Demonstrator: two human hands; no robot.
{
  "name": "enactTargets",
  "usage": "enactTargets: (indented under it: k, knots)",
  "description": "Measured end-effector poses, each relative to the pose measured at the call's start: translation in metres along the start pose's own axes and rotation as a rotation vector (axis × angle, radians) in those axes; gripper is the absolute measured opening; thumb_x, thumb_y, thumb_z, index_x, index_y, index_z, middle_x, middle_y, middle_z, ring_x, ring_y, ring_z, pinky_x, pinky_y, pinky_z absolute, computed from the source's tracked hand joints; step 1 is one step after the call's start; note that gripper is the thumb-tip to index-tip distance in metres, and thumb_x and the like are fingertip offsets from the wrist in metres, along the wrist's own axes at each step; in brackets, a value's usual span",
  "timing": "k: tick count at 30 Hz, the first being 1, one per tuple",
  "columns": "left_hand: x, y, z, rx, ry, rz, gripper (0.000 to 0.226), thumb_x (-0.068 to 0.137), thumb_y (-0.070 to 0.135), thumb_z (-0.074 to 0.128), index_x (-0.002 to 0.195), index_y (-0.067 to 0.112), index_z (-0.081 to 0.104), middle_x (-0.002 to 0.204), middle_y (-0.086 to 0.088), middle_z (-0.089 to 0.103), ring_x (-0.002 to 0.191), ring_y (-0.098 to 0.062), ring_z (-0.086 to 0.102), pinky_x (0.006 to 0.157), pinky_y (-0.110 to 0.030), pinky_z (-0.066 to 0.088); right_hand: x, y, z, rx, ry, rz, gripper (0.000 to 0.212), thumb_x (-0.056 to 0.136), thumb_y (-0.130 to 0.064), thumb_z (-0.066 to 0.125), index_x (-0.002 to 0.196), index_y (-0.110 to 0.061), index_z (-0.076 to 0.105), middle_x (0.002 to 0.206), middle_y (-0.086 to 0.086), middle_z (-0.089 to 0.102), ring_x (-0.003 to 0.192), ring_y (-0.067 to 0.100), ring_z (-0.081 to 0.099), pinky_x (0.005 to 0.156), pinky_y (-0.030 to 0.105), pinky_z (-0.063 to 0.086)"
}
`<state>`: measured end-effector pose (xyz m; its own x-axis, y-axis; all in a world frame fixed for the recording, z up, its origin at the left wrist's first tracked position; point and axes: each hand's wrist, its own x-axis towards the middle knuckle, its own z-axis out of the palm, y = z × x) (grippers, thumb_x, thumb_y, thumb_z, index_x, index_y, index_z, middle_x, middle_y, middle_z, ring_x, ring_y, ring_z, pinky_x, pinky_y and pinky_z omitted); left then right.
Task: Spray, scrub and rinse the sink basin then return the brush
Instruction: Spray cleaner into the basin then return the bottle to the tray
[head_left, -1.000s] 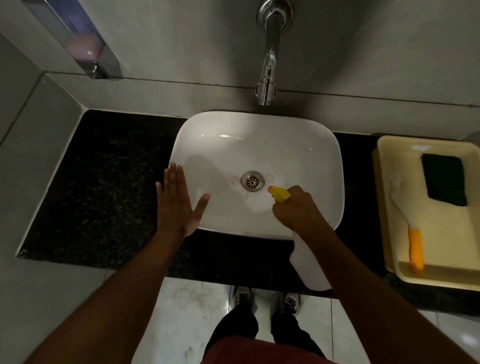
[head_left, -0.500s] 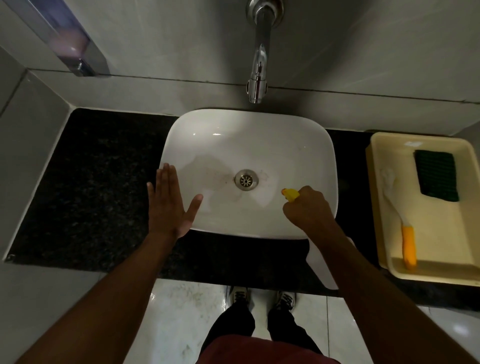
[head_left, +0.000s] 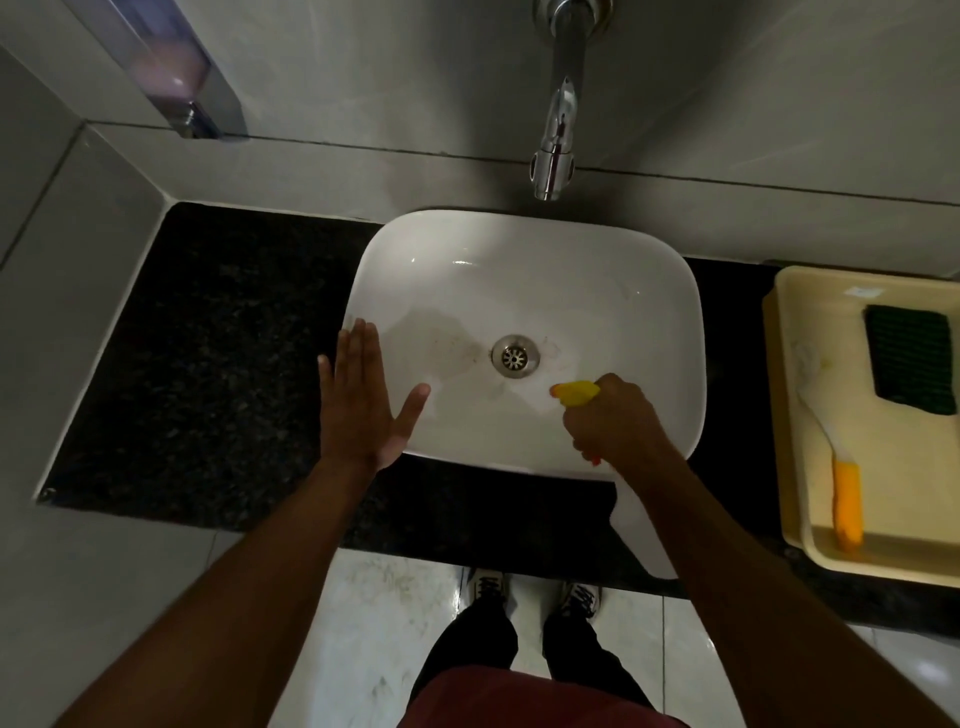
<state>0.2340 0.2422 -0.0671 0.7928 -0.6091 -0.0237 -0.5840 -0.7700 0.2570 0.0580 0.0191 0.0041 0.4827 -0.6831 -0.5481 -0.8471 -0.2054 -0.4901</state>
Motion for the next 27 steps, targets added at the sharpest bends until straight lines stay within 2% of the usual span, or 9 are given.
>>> enactTargets:
  k: [6,10,13,15,17,20,22,25,27]
  knots:
    - [0.000,-0.001,0.001,0.007,-0.006,0.002,0.097,0.090,0.076,0.016,0.157,0.011,-0.005,0.167,-0.009,0.001,0.154,-0.025,-0.002,0.123,-0.054,0.003,-0.010,-0.042,0.032,0.006,-0.149,-0.102,0.026,0.077,-0.023,0.058,0.097,-0.008,0.066,0.091,0.015,0.073,0.080,0.034,0.072,0.078,0.042,0.061]
    - [0.000,-0.003,0.002,0.009,-0.004,0.004,0.095,0.091,0.076,0.016,0.157,0.013,-0.009,0.167,-0.007,-0.003,0.154,-0.023,-0.005,0.123,-0.054,0.003,-0.010,-0.071,0.037,0.049,-0.093,-0.163,0.034,0.073,-0.018,0.055,0.104,-0.009,0.065,0.093,0.016,0.071,0.083,0.038,0.071,0.078,0.046,0.061]
    - [0.000,-0.003,0.003,0.015,-0.009,0.010,0.094,0.091,0.076,0.014,0.157,0.014,-0.009,0.167,-0.007,-0.002,0.154,-0.023,-0.005,0.123,-0.053,0.002,-0.004,-0.079,0.027,0.051,-0.039,-0.169,0.024,0.075,-0.023,0.056,0.091,-0.007,0.062,0.091,0.016,0.071,0.075,0.037,0.072,0.073,0.045,0.062]
    - [-0.001,-0.003,0.002,0.021,-0.012,0.005,0.095,0.090,0.077,0.013,0.157,0.014,-0.009,0.167,-0.007,-0.002,0.154,-0.022,-0.006,0.124,-0.053,0.002,0.002,-0.076,0.016,0.079,0.030,-0.122,0.028,0.080,-0.033,0.060,0.086,-0.006,0.057,0.091,0.018,0.071,0.077,0.039,0.072,0.076,0.046,0.061]
    - [0.000,-0.002,0.002,0.025,-0.014,0.002,0.095,0.090,0.077,0.011,0.157,0.013,-0.008,0.167,-0.008,-0.002,0.154,-0.022,-0.005,0.124,-0.053,0.002,0.009,-0.068,0.002,0.100,0.052,-0.088,0.038,0.078,-0.039,0.058,0.093,-0.004,0.060,0.093,0.020,0.072,0.077,0.039,0.072,0.077,0.046,0.061]
    - [-0.001,-0.002,0.001,0.030,-0.014,0.008,0.095,0.090,0.077,0.011,0.157,0.012,-0.008,0.167,-0.008,-0.003,0.154,-0.023,-0.005,0.124,-0.052,0.001,0.014,-0.050,-0.021,0.024,0.052,-0.056,0.042,0.070,-0.034,0.053,0.100,-0.007,0.065,0.094,0.017,0.072,0.069,0.034,0.073,0.074,0.042,0.062]
    - [-0.001,-0.002,0.000,0.025,-0.012,0.010,0.095,0.090,0.077,0.012,0.157,0.012,-0.008,0.167,-0.008,-0.003,0.154,-0.023,-0.005,0.124,-0.052,0.001,0.018,-0.034,-0.034,-0.007,0.129,-0.028,0.037,0.072,-0.026,0.058,0.102,-0.003,0.062,0.099,0.020,0.071,0.083,0.040,0.071,0.080,0.046,0.060]
    - [-0.001,-0.002,0.001,0.025,-0.013,0.011,0.094,0.091,0.076,0.013,0.157,0.013,-0.009,0.167,-0.007,-0.004,0.154,-0.023,-0.006,0.124,-0.052,0.001,0.018,-0.014,-0.047,-0.056,0.134,0.029,0.021,0.073,-0.022,0.058,0.083,-0.004,0.059,0.080,0.017,0.071,0.068,0.037,0.072,0.070,0.043,0.062]
    - [-0.001,-0.002,0.002,0.037,-0.018,0.004,0.094,0.091,0.076,0.012,0.157,0.014,-0.011,0.167,-0.006,-0.006,0.154,-0.021,-0.007,0.124,-0.052,0.001,0.017,-0.005,-0.049,-0.086,0.158,0.019,0.019,0.076,-0.022,0.059,0.080,-0.004,0.056,0.082,0.017,0.070,0.070,0.037,0.071,0.072,0.043,0.061]
